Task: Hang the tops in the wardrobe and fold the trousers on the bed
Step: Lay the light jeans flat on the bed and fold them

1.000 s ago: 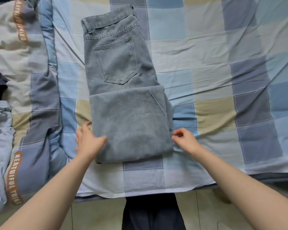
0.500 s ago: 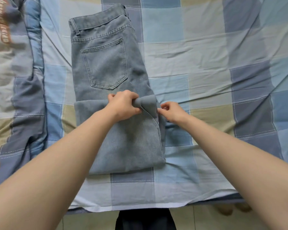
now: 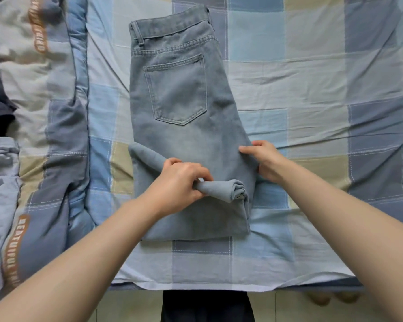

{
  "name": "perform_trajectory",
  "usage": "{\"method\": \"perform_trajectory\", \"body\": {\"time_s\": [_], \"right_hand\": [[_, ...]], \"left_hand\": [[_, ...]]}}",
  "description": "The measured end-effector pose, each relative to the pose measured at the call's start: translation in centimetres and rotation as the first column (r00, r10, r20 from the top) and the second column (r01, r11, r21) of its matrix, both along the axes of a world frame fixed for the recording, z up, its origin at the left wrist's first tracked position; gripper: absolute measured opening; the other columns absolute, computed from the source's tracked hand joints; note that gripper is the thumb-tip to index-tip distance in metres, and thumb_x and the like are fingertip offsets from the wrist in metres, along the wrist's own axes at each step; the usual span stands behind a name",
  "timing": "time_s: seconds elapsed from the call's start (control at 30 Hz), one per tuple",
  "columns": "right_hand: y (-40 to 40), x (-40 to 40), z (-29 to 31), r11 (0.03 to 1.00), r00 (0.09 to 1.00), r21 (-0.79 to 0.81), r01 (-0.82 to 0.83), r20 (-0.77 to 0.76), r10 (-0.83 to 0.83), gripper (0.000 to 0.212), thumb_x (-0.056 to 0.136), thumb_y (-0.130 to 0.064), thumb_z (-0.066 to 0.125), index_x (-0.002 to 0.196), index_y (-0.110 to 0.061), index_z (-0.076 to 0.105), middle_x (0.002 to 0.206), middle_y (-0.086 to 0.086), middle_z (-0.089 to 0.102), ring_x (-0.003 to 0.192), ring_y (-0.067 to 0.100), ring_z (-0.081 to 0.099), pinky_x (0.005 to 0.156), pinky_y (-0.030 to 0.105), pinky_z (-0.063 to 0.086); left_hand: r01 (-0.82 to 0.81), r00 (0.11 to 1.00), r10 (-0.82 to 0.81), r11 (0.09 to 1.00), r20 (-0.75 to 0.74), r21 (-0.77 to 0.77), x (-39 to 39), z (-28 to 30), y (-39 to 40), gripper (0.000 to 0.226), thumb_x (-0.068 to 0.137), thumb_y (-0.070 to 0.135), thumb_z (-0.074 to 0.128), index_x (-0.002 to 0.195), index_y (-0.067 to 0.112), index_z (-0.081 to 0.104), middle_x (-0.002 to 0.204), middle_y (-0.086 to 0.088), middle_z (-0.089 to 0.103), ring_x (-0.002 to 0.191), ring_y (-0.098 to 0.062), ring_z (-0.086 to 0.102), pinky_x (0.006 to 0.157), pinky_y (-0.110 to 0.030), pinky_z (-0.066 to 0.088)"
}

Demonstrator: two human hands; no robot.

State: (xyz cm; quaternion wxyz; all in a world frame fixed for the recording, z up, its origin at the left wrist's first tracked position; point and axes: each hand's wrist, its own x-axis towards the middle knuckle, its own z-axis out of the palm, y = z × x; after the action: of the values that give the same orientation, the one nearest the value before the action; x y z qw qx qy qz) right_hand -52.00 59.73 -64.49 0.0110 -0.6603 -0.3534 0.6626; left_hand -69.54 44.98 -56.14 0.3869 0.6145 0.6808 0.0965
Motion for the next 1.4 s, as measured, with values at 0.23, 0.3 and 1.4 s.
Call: {"method": "perform_trajectory", "body": {"time_s": [0.23,0.3,1.4], "right_hand": [[-1.4,-2.9,2.5,0.614,0.558,0.181,-0.768,0.659,0.504,0.031,0.084,-0.032,0.063,0.1,-0.009,0.05,0.106,0.018,0.061,0.102,0.037,0.058,0.071,0.034,0.038],[-2.2,-4.1,3.3,0.44,0.39,0.154,-0.885,0.764,0.515,0.035,0.084,-0.036,0.062,0.105,-0.009,0.052,0.111,0.019,0.063,0.104,0.04,0.059,0.072,0.037,0.041],[0.7,0.6,-2.1,-0.841,-0.086,0.17,-0.514,0.965,0.248,0.069,0.089,-0.009,0.042,0.15,-0.036,0.024,0.155,0.007,0.029,0.14,0.027,0.034,0.11,0.052,0.033]], "left_hand": [[0.042,0.997,-0.035,0.994,-0.065,0.097,0.2,2.4,-0.5,0.012,0.079,0.031,0.069,0.088,0.025,0.07,0.078,0.0,0.072,0.082,-0.028,0.065,0.068,-0.035,0.044],[0.037,0.996,-0.028,0.992,-0.08,0.119,0.2,3.4,-0.8,0.014,0.078,0.037,0.068,0.088,0.028,0.068,0.078,0.001,0.071,0.08,-0.029,0.064,0.063,-0.033,0.039],[0.667,0.647,-0.448,0.725,-0.617,0.174,-16.3,-10.0,-4.5,0.064,0.093,0.0,0.027,0.152,0.022,0.032,0.158,-0.006,0.031,0.143,-0.032,0.031,0.116,-0.049,0.028]]}}
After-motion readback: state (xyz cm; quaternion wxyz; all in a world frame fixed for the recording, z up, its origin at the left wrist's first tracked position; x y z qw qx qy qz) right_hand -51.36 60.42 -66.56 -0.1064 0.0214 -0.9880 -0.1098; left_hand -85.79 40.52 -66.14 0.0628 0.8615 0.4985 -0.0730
